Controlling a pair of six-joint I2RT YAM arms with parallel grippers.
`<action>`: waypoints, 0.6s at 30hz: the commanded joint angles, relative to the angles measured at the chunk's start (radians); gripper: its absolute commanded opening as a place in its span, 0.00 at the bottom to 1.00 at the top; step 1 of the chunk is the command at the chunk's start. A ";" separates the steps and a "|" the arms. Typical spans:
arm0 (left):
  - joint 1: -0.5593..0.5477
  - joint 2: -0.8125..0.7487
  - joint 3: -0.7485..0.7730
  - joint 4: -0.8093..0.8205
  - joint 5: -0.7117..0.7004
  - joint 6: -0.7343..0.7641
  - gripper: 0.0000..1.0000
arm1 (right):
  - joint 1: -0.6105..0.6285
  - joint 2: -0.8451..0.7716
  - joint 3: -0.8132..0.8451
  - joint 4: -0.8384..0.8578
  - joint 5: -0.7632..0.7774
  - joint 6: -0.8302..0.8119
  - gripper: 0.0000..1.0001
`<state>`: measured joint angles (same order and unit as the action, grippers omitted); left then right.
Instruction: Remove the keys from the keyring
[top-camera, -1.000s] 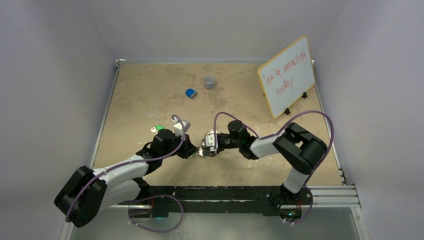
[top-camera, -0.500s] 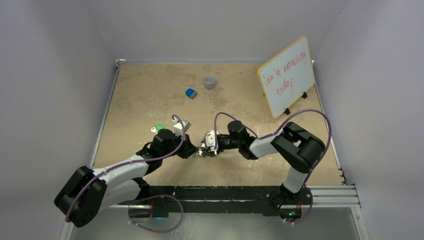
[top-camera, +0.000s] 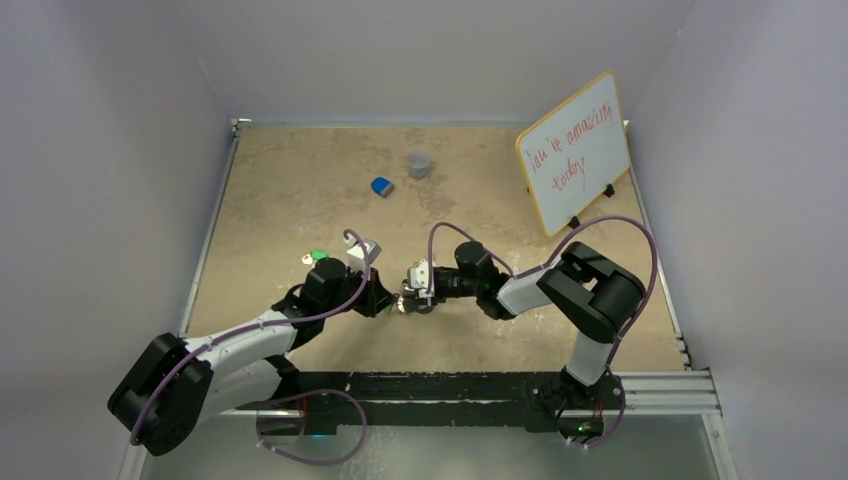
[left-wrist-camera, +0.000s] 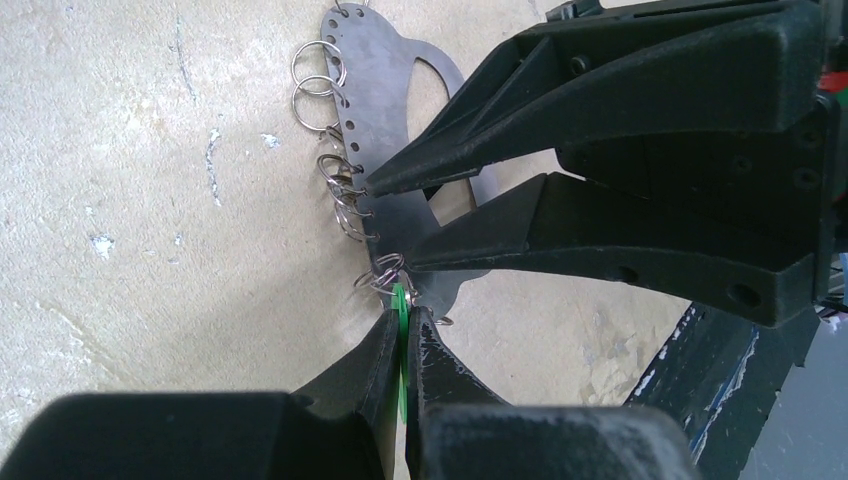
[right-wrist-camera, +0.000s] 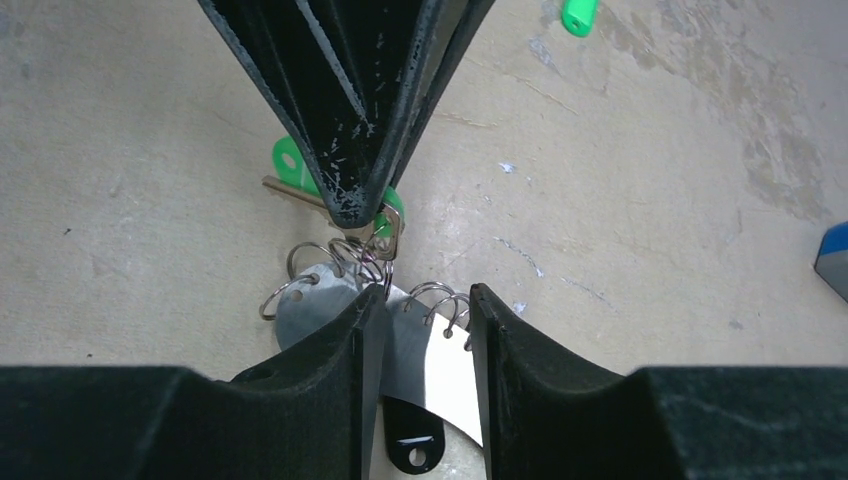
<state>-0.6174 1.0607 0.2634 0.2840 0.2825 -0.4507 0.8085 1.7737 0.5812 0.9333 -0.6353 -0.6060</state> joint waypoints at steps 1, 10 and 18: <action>0.001 -0.021 -0.009 0.057 0.020 0.007 0.00 | -0.002 0.007 0.016 0.050 0.034 0.039 0.39; 0.002 -0.031 -0.013 0.066 0.030 0.003 0.00 | -0.002 0.016 0.020 0.056 0.161 0.110 0.37; 0.001 -0.032 -0.013 0.061 0.025 0.003 0.00 | -0.005 -0.015 -0.024 0.092 0.137 0.137 0.38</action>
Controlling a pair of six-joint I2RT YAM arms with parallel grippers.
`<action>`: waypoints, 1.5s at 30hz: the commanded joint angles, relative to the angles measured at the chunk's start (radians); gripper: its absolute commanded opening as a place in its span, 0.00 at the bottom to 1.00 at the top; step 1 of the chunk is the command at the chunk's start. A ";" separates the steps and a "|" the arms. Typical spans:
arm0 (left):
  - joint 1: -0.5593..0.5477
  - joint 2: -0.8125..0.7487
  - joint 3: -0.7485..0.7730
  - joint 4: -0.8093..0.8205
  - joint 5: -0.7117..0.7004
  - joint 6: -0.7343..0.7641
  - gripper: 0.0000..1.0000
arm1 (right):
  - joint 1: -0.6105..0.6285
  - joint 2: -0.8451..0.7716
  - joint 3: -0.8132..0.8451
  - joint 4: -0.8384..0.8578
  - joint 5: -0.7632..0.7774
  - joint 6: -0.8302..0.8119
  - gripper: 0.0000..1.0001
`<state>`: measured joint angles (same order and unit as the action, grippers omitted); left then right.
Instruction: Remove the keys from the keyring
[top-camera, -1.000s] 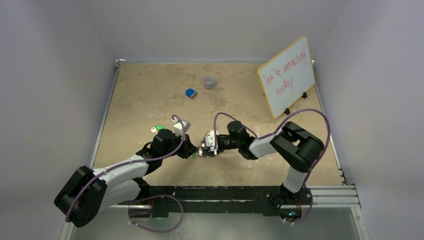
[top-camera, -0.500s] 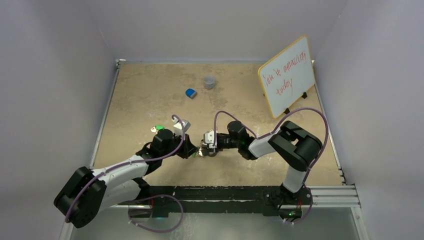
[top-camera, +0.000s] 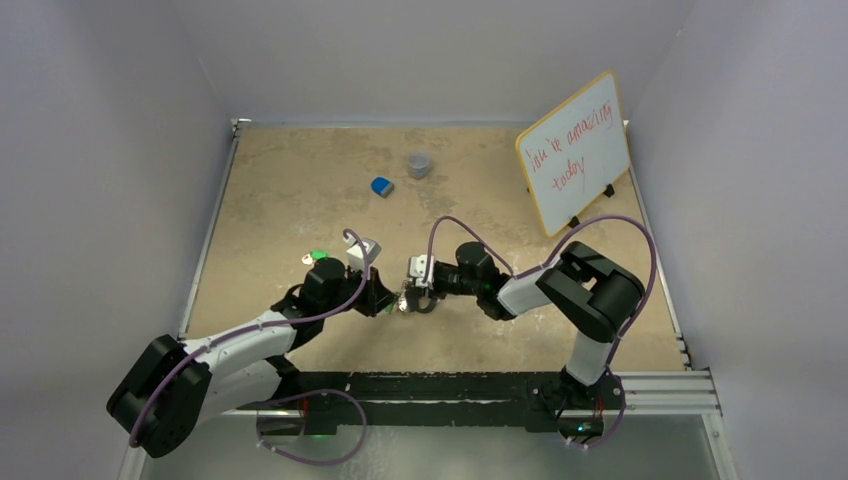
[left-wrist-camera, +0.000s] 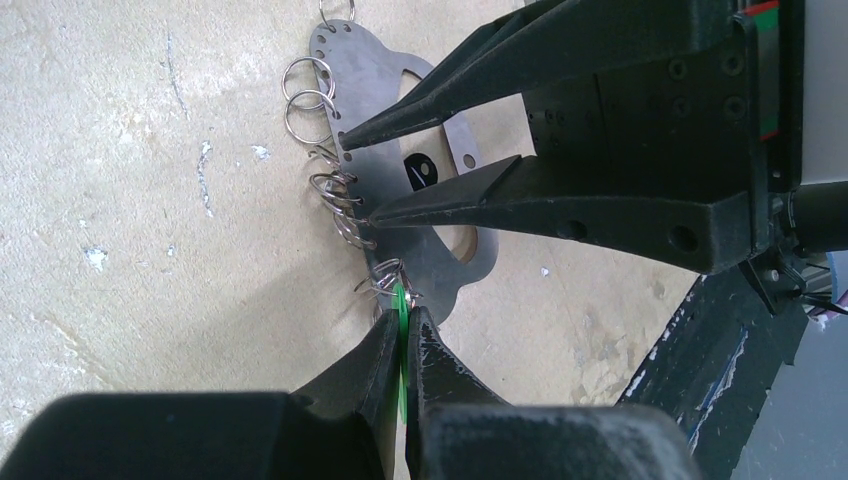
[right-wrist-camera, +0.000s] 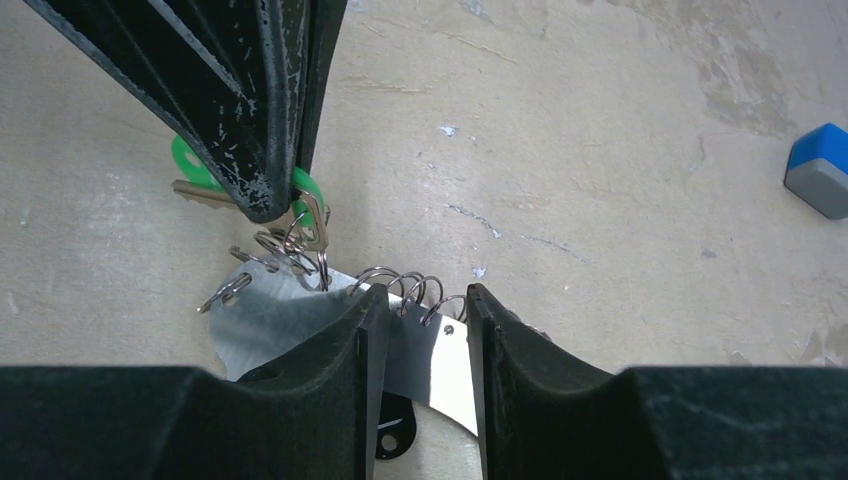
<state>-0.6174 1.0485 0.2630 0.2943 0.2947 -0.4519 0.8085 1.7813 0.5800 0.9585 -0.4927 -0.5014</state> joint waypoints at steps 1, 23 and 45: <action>0.002 -0.020 -0.015 0.051 0.013 0.004 0.00 | -0.005 -0.031 -0.027 0.069 -0.017 0.036 0.38; 0.001 -0.021 -0.015 0.052 0.006 0.004 0.00 | -0.001 -0.054 -0.067 0.193 -0.058 0.313 0.38; 0.002 -0.017 -0.012 0.057 0.014 0.002 0.00 | 0.027 -0.002 -0.002 0.098 -0.061 0.285 0.38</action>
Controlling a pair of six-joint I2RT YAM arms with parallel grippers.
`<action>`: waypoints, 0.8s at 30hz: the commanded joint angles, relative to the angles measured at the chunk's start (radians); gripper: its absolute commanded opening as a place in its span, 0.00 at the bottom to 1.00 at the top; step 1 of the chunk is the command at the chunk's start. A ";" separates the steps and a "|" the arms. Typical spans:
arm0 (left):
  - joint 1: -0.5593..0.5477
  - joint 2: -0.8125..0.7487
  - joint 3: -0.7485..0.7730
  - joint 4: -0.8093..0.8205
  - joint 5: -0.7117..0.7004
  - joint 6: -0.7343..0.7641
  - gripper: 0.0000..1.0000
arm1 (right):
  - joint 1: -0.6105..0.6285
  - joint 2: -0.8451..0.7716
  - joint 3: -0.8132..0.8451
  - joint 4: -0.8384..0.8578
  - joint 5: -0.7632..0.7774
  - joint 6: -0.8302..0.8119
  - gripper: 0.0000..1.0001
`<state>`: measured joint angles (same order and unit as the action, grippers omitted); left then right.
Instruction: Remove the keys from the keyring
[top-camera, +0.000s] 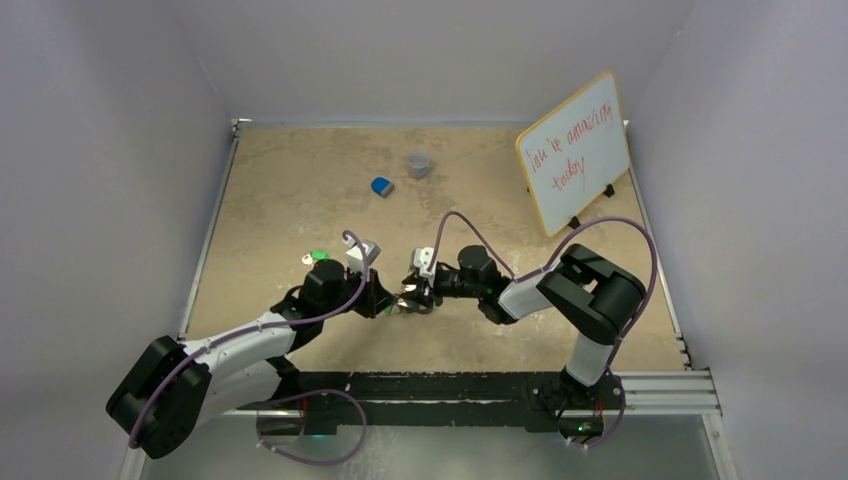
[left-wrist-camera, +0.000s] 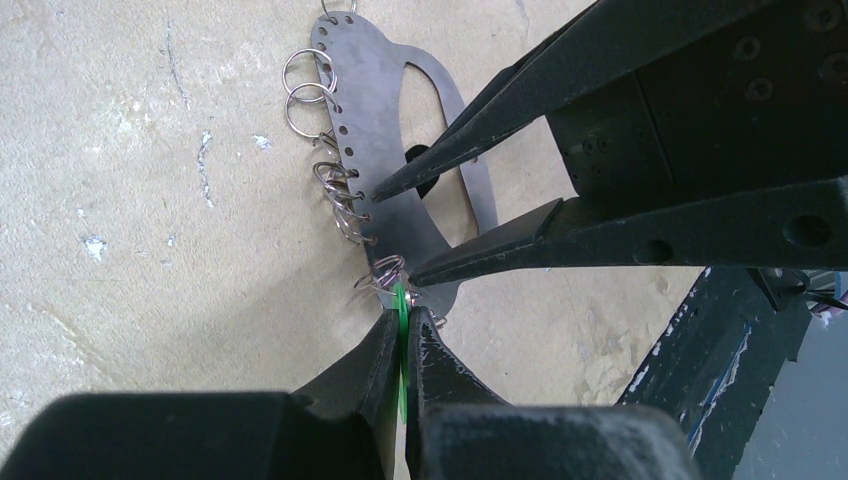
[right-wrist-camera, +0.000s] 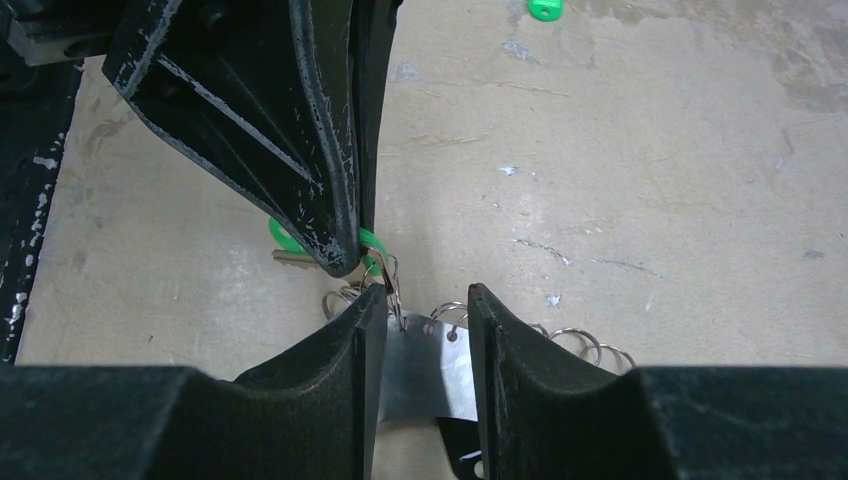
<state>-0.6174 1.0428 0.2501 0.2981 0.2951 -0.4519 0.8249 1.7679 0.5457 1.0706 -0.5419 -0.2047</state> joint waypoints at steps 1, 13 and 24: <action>0.002 -0.012 0.001 0.053 0.013 0.002 0.00 | 0.011 0.011 0.033 -0.016 -0.012 -0.012 0.39; 0.001 -0.023 -0.002 0.052 0.019 0.000 0.00 | 0.014 0.026 0.048 -0.024 0.089 0.020 0.36; 0.001 -0.029 -0.005 0.053 0.027 -0.001 0.00 | 0.014 0.043 0.078 -0.069 0.233 0.076 0.35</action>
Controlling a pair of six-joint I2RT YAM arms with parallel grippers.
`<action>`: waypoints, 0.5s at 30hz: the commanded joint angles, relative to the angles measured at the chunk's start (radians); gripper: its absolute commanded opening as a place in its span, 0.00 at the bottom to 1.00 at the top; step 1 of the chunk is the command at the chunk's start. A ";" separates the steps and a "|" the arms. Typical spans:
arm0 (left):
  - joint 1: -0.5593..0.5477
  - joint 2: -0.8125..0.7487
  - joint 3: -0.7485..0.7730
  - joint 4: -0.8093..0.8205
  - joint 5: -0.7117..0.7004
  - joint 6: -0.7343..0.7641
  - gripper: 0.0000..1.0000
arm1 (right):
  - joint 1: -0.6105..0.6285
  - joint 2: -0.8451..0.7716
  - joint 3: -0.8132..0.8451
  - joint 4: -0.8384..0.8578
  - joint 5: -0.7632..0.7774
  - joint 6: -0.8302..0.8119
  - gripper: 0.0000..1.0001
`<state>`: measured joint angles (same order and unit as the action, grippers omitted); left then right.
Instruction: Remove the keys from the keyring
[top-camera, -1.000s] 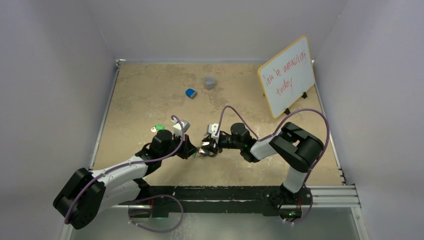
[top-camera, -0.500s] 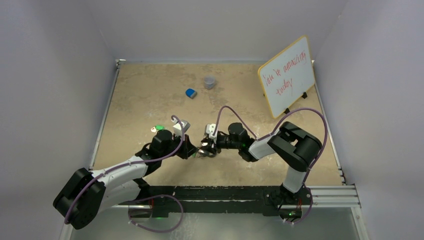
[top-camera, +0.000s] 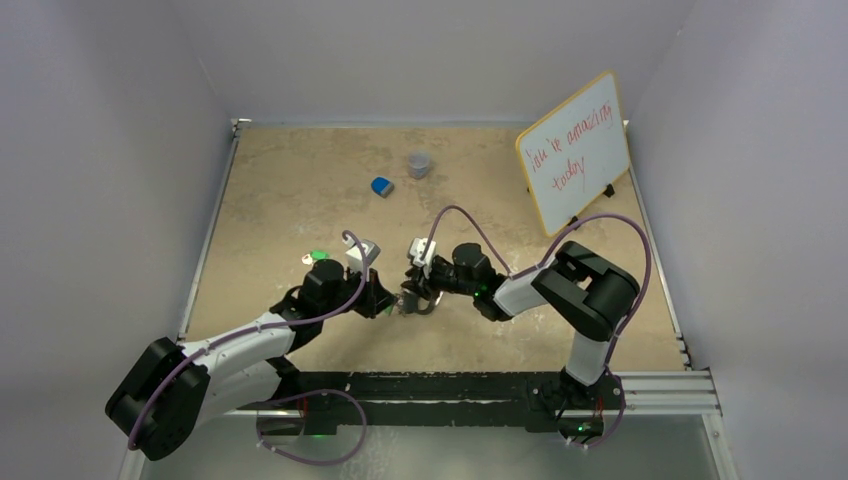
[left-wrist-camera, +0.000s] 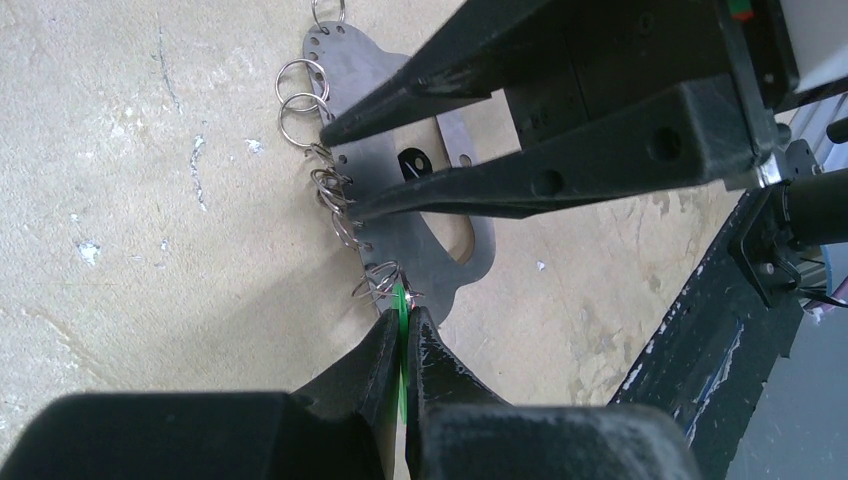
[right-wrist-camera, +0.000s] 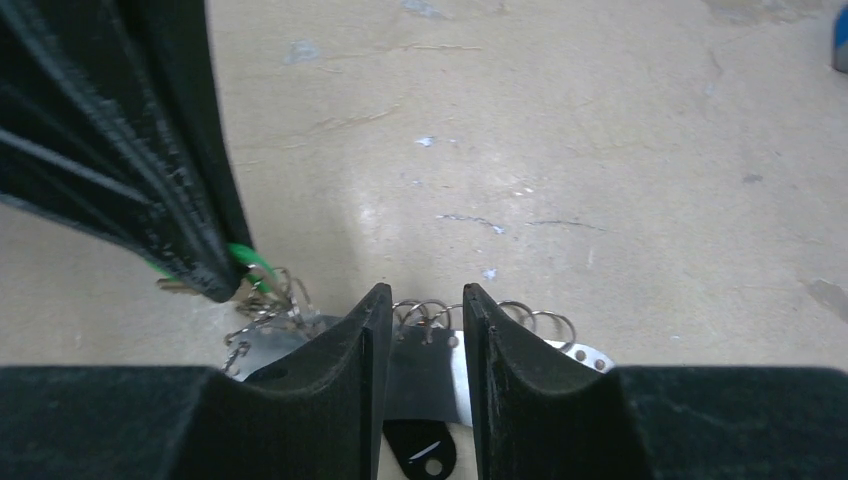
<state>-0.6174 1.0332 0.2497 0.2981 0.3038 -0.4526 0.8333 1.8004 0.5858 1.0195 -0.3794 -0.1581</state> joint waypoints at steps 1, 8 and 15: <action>0.000 -0.020 -0.004 0.053 0.017 0.000 0.00 | 0.005 0.010 0.039 -0.021 0.077 0.033 0.35; 0.002 -0.023 -0.004 0.044 0.001 0.000 0.00 | 0.003 -0.055 -0.028 0.010 0.020 -0.043 0.36; 0.001 -0.023 -0.003 0.041 -0.001 0.003 0.00 | -0.002 -0.162 -0.137 0.085 -0.142 -0.245 0.36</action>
<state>-0.6174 1.0271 0.2485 0.2981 0.3054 -0.4526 0.8326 1.7092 0.4870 1.0149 -0.3927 -0.2615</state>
